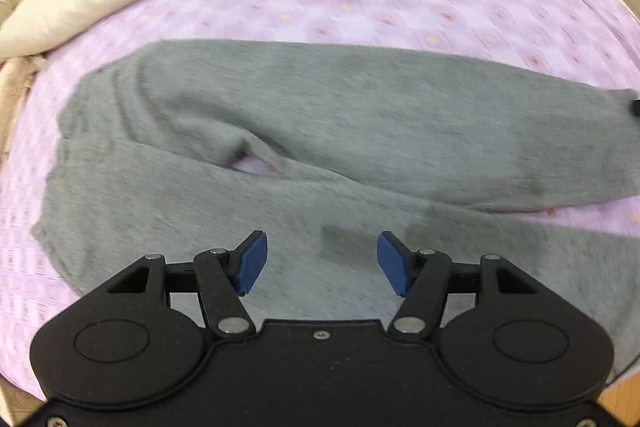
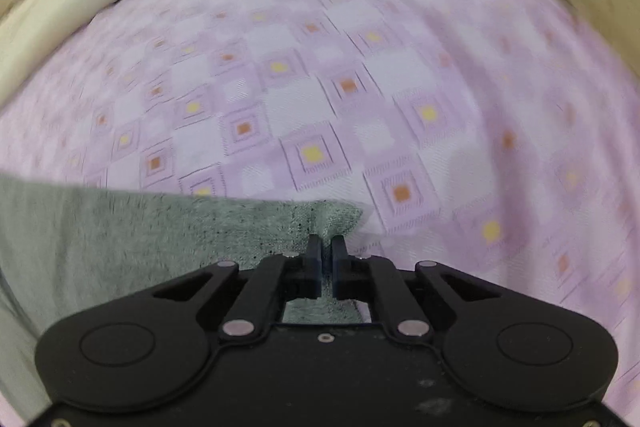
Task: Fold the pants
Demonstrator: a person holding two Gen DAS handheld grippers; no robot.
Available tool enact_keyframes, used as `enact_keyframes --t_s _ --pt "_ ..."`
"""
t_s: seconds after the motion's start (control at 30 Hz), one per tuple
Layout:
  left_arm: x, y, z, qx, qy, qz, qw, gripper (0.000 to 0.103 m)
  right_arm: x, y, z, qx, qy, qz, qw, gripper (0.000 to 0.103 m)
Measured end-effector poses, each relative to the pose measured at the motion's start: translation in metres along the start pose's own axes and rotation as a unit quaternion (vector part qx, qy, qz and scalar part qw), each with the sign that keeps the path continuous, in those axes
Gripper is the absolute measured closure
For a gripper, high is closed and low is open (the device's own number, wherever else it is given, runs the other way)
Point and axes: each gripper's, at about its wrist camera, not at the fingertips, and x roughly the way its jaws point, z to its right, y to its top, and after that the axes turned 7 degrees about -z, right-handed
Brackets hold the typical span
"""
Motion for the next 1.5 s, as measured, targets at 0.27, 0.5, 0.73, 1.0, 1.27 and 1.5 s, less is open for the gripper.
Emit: enact_keyframes --t_s 0.27,0.5,0.73,1.0,1.27,1.5 --pt "-0.001 0.017 -0.009 0.005 0.028 0.016 0.9995 0.038 -0.009 0.032 0.037 -0.003 -0.08 0.05 0.996 0.099" --pt "-0.004 0.054 -0.009 0.043 0.019 0.015 0.9988 0.038 -0.013 0.038 0.045 0.053 -0.107 0.061 0.991 0.073" --pt "0.013 0.148 -0.028 0.055 -0.015 0.042 0.9975 0.038 -0.059 0.049 0.012 0.109 -0.014 0.082 0.991 0.062" --pt "0.039 0.201 -0.068 0.045 -0.003 0.05 0.9977 0.038 -0.008 0.08 -0.041 0.307 0.083 -0.049 0.947 0.062" --pt "0.068 0.193 -0.098 0.052 -0.006 0.023 0.9984 0.038 0.05 0.107 -0.082 0.346 -0.059 -0.104 0.931 0.065" --pt "0.093 0.211 -0.123 0.009 -0.052 -0.011 0.9985 0.038 0.014 0.068 -0.109 0.287 -0.081 -0.056 0.953 0.102"
